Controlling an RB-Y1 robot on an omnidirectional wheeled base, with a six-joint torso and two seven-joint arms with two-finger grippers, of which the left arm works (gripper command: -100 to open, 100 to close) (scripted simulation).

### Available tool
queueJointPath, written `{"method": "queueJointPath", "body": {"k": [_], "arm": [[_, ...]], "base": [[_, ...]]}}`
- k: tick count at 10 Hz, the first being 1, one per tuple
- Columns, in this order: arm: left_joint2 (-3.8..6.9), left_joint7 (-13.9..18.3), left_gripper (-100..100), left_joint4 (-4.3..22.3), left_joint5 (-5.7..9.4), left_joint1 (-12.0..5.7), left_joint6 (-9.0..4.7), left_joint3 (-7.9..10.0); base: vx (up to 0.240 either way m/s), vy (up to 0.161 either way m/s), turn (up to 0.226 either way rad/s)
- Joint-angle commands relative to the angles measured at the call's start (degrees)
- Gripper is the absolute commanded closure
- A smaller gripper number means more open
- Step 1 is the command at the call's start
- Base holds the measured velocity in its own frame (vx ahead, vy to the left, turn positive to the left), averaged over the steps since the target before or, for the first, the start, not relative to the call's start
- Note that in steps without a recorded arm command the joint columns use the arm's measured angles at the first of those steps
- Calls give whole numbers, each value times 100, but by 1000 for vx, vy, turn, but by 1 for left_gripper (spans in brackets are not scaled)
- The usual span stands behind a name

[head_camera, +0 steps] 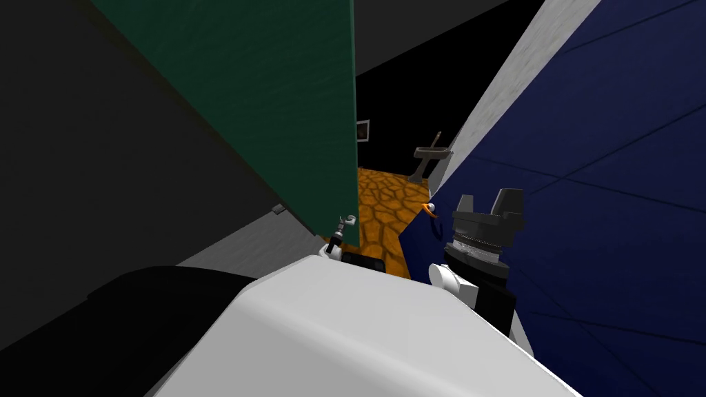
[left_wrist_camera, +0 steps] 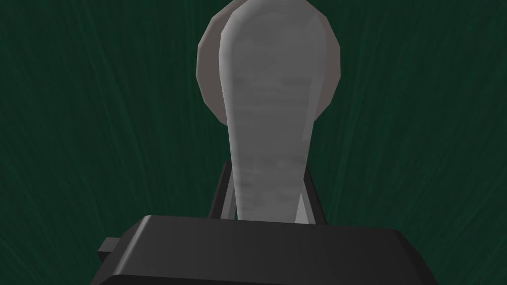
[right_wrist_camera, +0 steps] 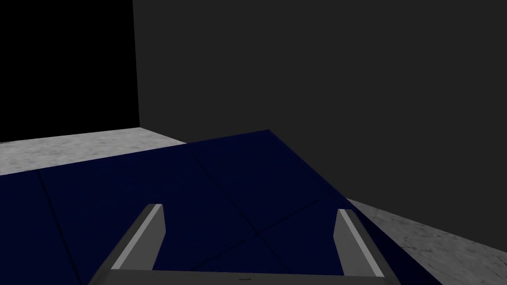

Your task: Push the door open

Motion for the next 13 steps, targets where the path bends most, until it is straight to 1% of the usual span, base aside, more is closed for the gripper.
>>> {"method": "queueJointPath", "body": {"k": [1,2,3,6,10,11,12,13], "arm": [[3,-65,100,-73,65,-11,28,202],[3,-65,100,-73,65,-11,28,202],[-36,-103,100,-33,111,-43,28,338],[-128,-168,100,35,190,-96,27,567],[-239,-220,100,90,254,-140,26,752],[-174,-217,100,125,264,-133,13,780],[-85,-264,100,126,308,-143,-4,877],[-59,-287,100,125,324,-145,-6,913]], "base": [[193,-166,106],[122,-109,62],[141,-114,57],[187,-120,78],[153,-98,56],[64,-20,37],[131,-23,56],[198,-48,66]]}}
